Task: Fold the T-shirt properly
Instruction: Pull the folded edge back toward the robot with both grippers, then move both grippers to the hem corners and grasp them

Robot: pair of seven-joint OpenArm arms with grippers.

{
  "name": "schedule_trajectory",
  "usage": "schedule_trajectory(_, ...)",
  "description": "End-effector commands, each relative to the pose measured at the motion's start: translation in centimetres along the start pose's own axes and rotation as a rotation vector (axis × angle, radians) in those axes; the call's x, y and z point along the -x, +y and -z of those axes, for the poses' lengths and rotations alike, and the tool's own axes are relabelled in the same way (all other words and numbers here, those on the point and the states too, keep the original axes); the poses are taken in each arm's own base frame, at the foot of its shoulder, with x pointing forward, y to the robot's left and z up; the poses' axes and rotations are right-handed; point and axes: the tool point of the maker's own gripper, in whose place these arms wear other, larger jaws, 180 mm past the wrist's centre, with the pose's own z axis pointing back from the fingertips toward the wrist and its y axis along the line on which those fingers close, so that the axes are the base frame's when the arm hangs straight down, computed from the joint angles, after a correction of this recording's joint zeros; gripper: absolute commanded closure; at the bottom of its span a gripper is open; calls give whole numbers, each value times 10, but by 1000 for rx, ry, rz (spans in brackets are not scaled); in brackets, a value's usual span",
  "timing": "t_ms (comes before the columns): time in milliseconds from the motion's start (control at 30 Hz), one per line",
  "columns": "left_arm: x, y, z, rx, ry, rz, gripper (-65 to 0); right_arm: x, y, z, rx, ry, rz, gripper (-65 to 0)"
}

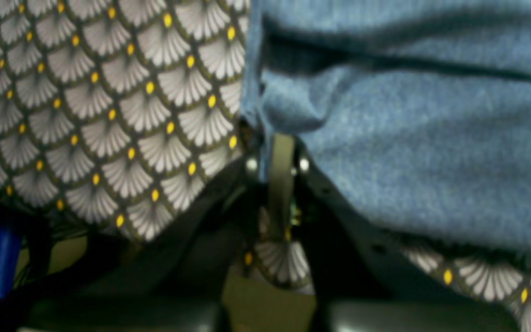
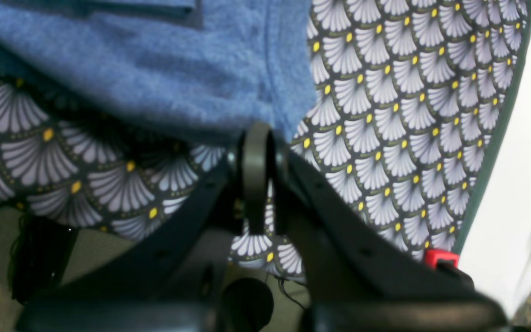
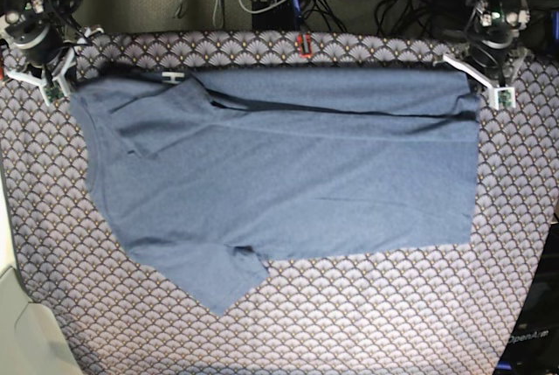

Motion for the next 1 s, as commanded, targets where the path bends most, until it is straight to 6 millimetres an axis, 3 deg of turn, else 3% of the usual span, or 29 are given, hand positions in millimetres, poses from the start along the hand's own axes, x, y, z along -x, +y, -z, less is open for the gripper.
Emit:
schedule_trajectory(0, -10, 5, -2, -14, -36, 14, -12, -4, -8, -3, 18, -9, -10, 0)
schedule_trajectory(67, -10, 5, -2, -14, -36, 12, -55, 2, -9, -3, 19, 31, -11, -10)
schedule_trajectory(167, -9, 5, -3, -14, -33, 13, -198, 9, -14, -4, 22, 77, -27, -102)
schedule_trajectory(267, -8, 5, -3, -14, -31, 12, -271, 8, -17, -5, 27, 77, -35, -197)
schedule_trajectory(367, -9, 4, -2, -13, -34, 11, -280, 9, -19, -5, 31, 79, -36, -249)
schedule_trajectory(567, -10, 7, -4, -19, -37, 11, -280, 7, -34, -10, 67, 75, -40, -252)
schedule_trajectory(667, -12, 8, -4, -21, -43, 14, -280, -9, -46, -10, 101, 34, -40, -252)
schedule_trajectory(833, -16, 8, -5, -21, -55, 11, -280, -24, -49, -11, 106, 5, -75, -252)
schedule_trajectory(967, -19, 15, -5, -41, -66, -2, -280, -48, -30, -3, 51, -42, -138, -256)
